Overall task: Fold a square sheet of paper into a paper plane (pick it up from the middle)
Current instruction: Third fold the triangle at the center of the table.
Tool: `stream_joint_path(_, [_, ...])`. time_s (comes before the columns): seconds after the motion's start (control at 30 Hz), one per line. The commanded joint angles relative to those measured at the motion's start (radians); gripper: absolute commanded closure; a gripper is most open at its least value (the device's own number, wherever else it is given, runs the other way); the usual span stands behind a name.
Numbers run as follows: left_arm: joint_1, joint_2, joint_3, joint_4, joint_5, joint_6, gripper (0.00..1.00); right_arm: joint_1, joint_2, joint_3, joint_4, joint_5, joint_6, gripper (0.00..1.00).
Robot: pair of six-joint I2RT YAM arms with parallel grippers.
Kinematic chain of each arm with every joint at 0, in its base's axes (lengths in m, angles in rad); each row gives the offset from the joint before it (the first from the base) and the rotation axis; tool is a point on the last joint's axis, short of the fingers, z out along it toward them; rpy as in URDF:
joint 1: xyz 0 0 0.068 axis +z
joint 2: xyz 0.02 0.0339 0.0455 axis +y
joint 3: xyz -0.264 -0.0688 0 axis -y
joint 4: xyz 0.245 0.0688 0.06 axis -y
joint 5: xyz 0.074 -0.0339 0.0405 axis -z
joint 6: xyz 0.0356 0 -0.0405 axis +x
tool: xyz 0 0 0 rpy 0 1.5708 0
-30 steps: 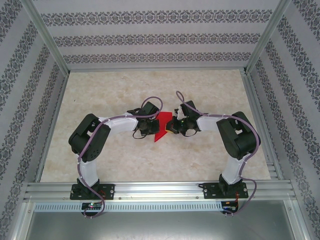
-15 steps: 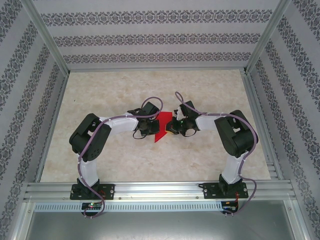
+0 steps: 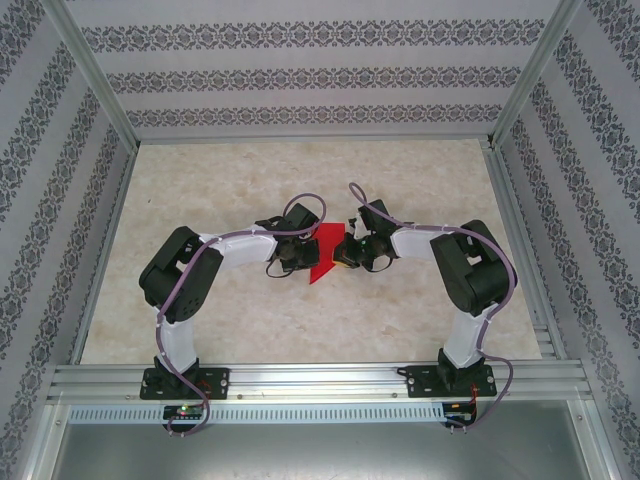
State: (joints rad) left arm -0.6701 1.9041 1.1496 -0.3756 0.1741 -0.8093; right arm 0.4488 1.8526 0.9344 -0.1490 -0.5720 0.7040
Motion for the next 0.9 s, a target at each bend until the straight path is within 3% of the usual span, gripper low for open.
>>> stream_joint_path(0.0, [-0.01, 0.035, 0.004, -0.034, -0.011, 0.001, 1.0, -0.005, 0.0, 0.01, -0.028, 0.044, -0.026, 0.99])
stream_joint_path(0.33, [-0.01, 0.033, 0.014, -0.058, -0.019, 0.007, 0.99, -0.006, 0.013, 0.003, -0.033, 0.054, -0.02, 0.99])
stream_joint_path(0.7, [-0.011, -0.076, 0.147, -0.209, -0.033, 0.059, 0.75, -0.005, 0.026, 0.0, -0.103, 0.104, -0.028, 1.0])
stream_joint_path(0.87, [-0.028, -0.123, 0.108, -0.131, 0.026, 0.05, 0.75, -0.004, 0.028, 0.006, -0.114, 0.11, -0.032, 1.0])
